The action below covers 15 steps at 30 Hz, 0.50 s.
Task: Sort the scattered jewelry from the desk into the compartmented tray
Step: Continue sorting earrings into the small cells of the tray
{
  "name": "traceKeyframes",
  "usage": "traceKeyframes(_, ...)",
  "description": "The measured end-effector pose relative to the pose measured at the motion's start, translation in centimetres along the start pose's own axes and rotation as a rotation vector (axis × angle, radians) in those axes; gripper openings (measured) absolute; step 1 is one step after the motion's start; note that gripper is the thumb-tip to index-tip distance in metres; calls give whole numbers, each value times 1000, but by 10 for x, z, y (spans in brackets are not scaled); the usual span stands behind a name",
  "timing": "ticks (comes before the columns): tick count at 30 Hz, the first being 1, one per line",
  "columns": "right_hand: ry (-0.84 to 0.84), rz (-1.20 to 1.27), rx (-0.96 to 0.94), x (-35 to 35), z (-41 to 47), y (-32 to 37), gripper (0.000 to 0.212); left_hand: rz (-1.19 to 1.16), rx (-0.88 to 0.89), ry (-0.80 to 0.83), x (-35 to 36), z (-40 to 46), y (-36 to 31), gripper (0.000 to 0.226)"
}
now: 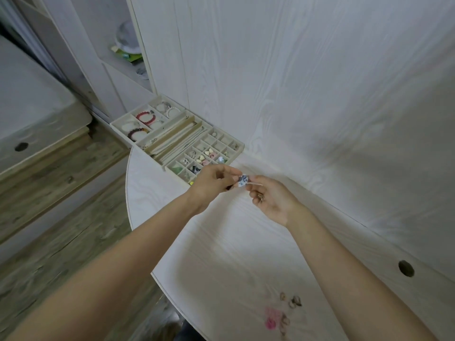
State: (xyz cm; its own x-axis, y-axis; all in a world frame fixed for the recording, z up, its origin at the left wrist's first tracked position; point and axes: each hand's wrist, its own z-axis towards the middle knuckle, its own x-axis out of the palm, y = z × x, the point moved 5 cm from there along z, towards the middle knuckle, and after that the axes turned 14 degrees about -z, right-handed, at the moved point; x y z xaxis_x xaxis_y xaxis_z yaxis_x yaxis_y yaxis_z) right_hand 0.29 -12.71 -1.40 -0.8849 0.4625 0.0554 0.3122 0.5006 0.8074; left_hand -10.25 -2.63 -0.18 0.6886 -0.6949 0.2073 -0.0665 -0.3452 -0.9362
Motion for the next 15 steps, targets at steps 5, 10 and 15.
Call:
traceKeyframes(5,-30,-293,-107,23,30,20,7,196,66,-12,-38,25,-15,4)
traceKeyframes(10,-24,-196,-106,48,58,32,13,386,98,95,-68,48,-31,9)
traceKeyframes(15,-12,-169,-76,63,75,39,13,296,32,157,-88,64,-35,15)
